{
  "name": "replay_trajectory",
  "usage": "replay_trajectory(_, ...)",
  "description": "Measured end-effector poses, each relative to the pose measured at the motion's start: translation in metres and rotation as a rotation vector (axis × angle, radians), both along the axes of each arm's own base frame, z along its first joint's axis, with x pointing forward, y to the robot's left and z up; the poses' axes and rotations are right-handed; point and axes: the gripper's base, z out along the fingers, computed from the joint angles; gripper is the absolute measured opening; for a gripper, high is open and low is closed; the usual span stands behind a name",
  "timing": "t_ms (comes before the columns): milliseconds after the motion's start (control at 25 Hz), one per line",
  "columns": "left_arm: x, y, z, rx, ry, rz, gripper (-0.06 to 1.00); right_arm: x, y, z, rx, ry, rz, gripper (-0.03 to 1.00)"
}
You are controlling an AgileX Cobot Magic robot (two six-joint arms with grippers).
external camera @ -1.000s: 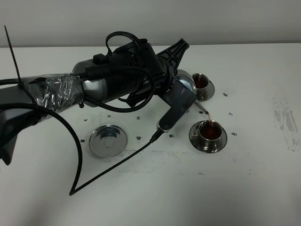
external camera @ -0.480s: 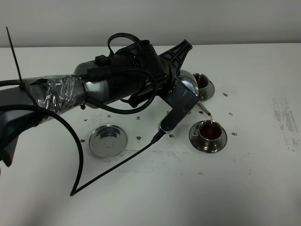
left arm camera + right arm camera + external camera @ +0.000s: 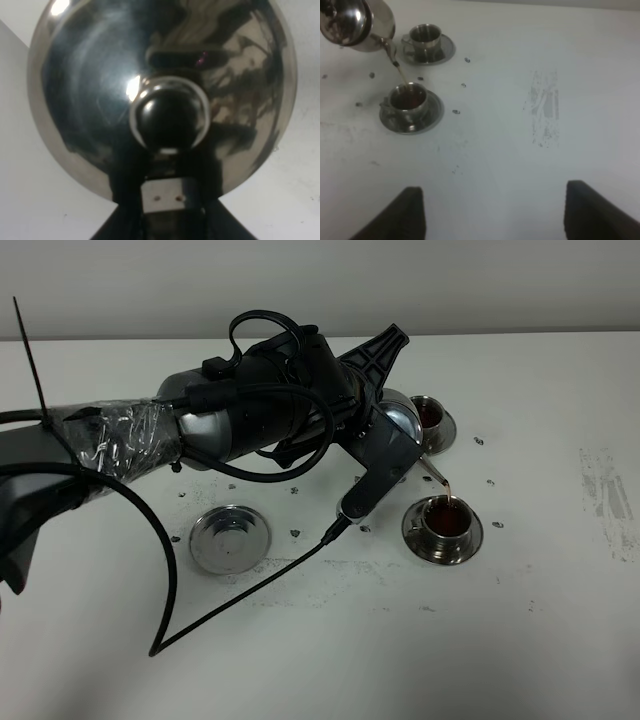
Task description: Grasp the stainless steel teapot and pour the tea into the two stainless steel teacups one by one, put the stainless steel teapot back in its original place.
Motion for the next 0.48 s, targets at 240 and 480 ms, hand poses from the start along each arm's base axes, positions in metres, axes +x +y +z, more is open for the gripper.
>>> replay_trajectory(240,0.0000,0.0000,0.0000,0.004,-0.002,-0.004,0.20,0.0000,0.0000,0.0000,0.000,0.000,0.000,0.59)
replay_trajectory(480,0.0000,0.0001,-0.0001,-0.007,0.004,0.010,0.20,0.0000,0.0000,0.0000,0.000,0.000,0.000,0.59)
